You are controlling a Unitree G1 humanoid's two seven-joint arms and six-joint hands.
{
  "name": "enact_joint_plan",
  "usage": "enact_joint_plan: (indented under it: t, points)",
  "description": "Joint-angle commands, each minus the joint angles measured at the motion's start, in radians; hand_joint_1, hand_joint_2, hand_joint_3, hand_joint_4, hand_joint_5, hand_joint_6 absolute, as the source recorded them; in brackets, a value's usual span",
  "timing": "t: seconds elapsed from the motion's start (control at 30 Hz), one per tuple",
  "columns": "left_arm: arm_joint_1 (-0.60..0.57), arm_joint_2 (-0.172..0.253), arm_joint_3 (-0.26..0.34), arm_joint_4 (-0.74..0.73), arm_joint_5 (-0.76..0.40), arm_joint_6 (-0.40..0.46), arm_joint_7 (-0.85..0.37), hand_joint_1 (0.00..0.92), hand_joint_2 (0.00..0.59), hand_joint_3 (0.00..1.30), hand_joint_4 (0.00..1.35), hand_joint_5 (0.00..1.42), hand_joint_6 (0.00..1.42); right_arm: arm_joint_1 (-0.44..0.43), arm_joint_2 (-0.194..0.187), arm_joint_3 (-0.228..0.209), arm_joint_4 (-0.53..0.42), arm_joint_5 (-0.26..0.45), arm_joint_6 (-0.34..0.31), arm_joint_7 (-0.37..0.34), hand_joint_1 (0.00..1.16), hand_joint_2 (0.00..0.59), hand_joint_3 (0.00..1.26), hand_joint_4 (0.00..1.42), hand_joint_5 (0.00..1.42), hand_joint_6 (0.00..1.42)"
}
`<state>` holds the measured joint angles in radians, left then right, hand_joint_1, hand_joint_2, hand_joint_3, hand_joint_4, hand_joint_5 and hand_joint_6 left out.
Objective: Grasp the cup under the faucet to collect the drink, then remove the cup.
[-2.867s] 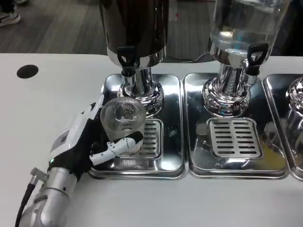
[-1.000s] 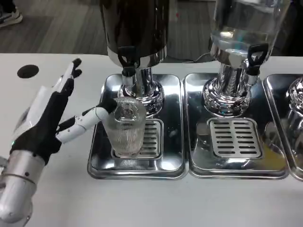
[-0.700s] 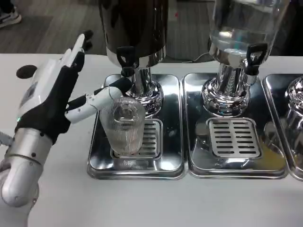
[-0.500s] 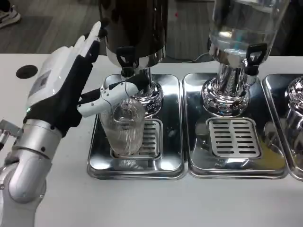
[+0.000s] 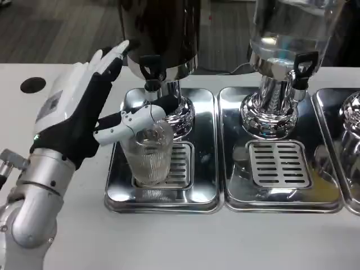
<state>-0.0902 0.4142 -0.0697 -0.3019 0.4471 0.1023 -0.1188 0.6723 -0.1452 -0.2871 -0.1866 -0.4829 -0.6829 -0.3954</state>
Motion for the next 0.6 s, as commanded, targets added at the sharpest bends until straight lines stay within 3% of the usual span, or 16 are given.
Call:
enact_joint_plan:
  t: [0.03, 0.33, 0.6]
  points:
    - [-0.010, -0.005, -0.023, -0.004, 0.022, -0.008, -0.007, 0.150, 0.053, 0.11, 0.13, 0.03, 0.00, 0.008, 0.006, -0.001, -0.008, 0.010, -0.018, 0.005, 0.65, 0.586, 0.46, 0.36, 0.31, 0.20]
    - [-0.007, -0.014, -0.050, -0.008, 0.024, -0.012, -0.004, 0.139, 0.056, 0.17, 0.19, 0.08, 0.00, 0.014, 0.007, -0.008, -0.005, 0.013, -0.026, 0.004, 0.65, 0.586, 0.46, 0.36, 0.31, 0.20]
    - [0.057, -0.017, -0.028, -0.057, 0.007, -0.021, 0.004, 0.139, 0.057, 0.25, 0.26, 0.10, 0.00, 0.013, 0.010, -0.004, 0.004, 0.009, -0.031, 0.002, 0.65, 0.586, 0.46, 0.36, 0.31, 0.20]
